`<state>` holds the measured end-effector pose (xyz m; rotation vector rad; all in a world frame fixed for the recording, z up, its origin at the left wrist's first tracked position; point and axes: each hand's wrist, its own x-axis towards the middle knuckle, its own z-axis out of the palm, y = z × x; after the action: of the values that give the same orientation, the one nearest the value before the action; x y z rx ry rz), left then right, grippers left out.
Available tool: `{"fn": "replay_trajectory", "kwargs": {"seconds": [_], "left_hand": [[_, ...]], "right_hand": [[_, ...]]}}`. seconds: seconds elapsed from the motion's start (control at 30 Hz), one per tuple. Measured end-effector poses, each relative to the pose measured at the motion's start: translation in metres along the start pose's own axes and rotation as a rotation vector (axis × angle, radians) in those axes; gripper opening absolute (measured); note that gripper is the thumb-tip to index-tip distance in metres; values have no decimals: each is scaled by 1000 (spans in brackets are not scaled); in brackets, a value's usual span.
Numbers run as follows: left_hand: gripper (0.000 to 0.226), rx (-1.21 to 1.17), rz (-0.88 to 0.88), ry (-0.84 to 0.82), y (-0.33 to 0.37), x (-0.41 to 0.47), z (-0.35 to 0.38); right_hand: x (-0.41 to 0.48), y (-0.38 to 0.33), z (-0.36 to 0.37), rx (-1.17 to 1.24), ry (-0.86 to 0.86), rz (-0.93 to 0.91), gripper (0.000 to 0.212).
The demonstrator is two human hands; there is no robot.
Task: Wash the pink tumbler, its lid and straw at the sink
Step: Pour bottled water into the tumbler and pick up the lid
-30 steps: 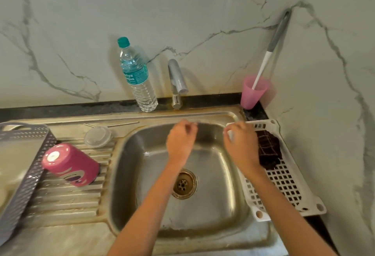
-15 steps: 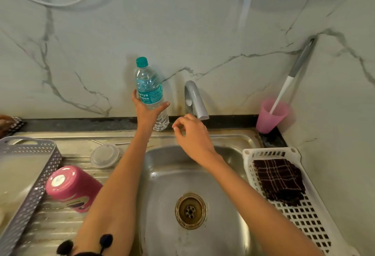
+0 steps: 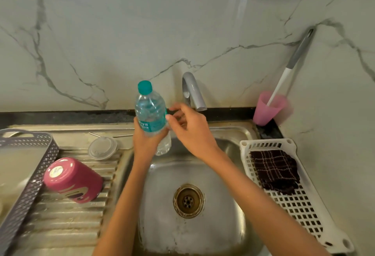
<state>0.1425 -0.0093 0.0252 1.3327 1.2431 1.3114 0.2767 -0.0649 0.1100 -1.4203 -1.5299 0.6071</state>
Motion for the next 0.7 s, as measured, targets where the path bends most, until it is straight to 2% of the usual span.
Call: {"fn": "replay_trajectory", "kwargs": {"seconds": [0.13, 0.3, 0.47, 0.6, 0.7], "left_hand": [[66, 43, -66, -98, -5, -66, -11], [68, 127, -150, -112, -10, -113, -11], [63, 173, -190, -108, -14, -130, -10], [66, 181, -204, -139, -14, -133, -13], [65, 174, -205, -136, -16, -135, -17]], "right_hand": [[-15, -15, -9, 30, -12, -38, 46], [-29, -23, -18, -84, -130, -94, 33], [-40, -34, -27, -385, -336, -87, 30], [-41, -43, -33, -375, -482, -136, 18], [-39, -43, -33, -349, -563, -164, 24]]}}
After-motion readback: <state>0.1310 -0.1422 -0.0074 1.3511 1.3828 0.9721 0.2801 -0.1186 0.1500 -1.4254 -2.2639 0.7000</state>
